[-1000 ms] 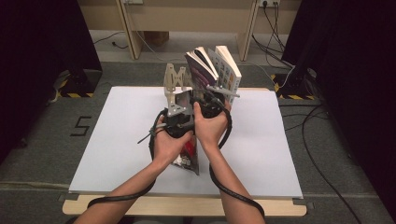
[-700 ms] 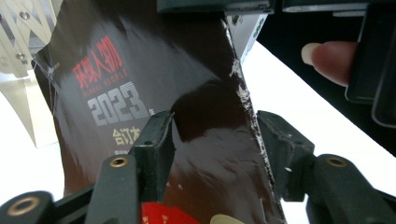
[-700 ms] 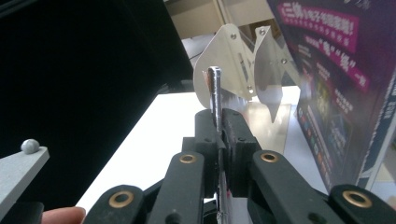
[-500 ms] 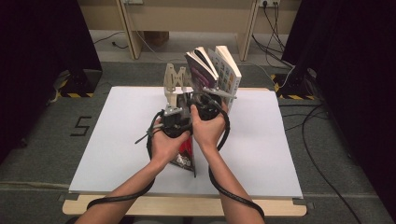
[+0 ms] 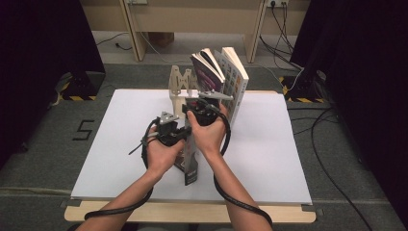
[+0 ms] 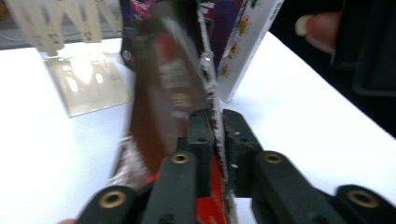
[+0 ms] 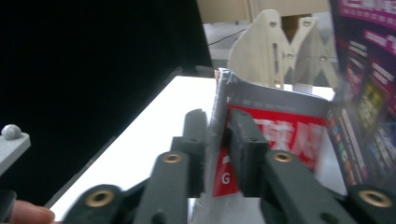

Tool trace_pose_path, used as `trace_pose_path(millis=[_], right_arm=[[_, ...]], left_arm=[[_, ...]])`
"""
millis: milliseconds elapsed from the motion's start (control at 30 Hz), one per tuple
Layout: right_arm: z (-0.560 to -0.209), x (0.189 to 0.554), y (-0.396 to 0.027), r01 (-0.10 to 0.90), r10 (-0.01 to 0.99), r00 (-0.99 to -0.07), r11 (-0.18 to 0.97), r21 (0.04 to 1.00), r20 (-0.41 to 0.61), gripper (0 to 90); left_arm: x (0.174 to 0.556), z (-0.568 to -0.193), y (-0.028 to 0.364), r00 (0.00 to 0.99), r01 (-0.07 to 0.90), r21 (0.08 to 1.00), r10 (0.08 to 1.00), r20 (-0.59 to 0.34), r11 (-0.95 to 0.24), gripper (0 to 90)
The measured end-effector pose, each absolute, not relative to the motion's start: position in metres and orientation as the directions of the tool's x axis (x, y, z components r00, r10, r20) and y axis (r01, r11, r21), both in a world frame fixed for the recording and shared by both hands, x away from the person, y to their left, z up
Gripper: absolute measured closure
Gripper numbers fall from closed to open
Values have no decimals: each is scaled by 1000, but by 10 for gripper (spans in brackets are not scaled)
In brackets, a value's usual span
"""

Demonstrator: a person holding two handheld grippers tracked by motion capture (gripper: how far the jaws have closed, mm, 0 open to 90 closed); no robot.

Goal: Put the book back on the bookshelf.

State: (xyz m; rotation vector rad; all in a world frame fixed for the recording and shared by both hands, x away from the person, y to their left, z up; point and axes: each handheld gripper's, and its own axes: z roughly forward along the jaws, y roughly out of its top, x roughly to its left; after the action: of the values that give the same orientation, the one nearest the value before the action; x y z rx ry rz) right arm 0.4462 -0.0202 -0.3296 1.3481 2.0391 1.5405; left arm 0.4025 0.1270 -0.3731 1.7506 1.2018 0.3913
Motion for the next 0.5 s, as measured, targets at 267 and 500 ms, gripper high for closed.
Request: trace_pose_path(millis=[267,500], right_arm=[[-321,437,-44,483,737,-592,0,876,326,604],[-327,427,-91,498,780,-536,-18,867,324,595]], left_arm=[[400,-372,140,485,535,844,831,-274,-34,860],[398,-373,152,500,530,848,811,-303,-10,863]])
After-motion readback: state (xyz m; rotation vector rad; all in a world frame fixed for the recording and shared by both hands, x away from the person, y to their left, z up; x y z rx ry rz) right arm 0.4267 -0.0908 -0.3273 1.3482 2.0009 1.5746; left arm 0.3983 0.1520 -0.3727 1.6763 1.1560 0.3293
